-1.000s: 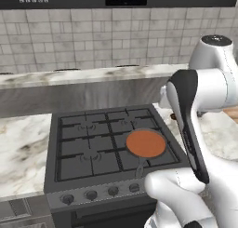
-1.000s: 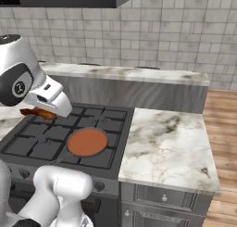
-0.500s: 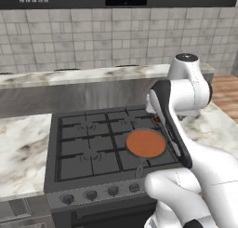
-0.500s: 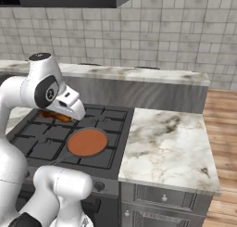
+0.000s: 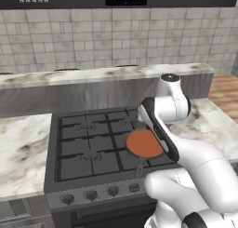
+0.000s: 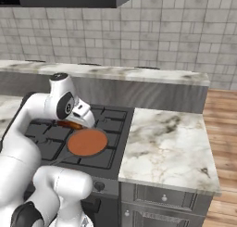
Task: Retrieve the chicken drumstick from the fridge and place it on the saucepan with marinade on the stove.
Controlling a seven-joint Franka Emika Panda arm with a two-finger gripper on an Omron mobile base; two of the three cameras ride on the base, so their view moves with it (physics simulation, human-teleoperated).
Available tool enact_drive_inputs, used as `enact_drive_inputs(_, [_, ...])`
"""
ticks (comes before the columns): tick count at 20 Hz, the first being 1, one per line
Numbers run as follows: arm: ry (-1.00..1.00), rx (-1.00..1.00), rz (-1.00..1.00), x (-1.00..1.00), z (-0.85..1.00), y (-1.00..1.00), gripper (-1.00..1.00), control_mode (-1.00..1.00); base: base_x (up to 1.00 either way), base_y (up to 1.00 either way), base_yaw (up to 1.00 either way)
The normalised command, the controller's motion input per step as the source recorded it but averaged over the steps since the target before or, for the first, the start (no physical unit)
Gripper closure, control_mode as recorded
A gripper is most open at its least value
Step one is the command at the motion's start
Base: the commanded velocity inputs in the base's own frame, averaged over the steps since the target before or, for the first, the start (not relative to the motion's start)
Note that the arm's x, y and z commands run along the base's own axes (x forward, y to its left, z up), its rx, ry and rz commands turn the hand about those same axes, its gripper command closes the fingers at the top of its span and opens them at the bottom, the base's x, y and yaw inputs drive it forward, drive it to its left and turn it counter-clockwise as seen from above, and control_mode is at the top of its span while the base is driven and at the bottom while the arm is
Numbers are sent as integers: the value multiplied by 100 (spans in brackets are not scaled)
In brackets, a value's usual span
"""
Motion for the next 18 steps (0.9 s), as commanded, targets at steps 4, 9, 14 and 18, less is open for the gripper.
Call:
enact_drive_inputs(4, [0,0,0,45,-80,0,100,-100,0,0,0])
enact_drive_inputs(9, [0,0,0,48,-49,0,100,-100,0,0,0])
enact_drive_inputs(14, [2,0,0,45,-43,0,100,-100,0,0,0])
enact_drive_inputs(18, [2,1,0,29,-38,0,100,-100,0,0,0])
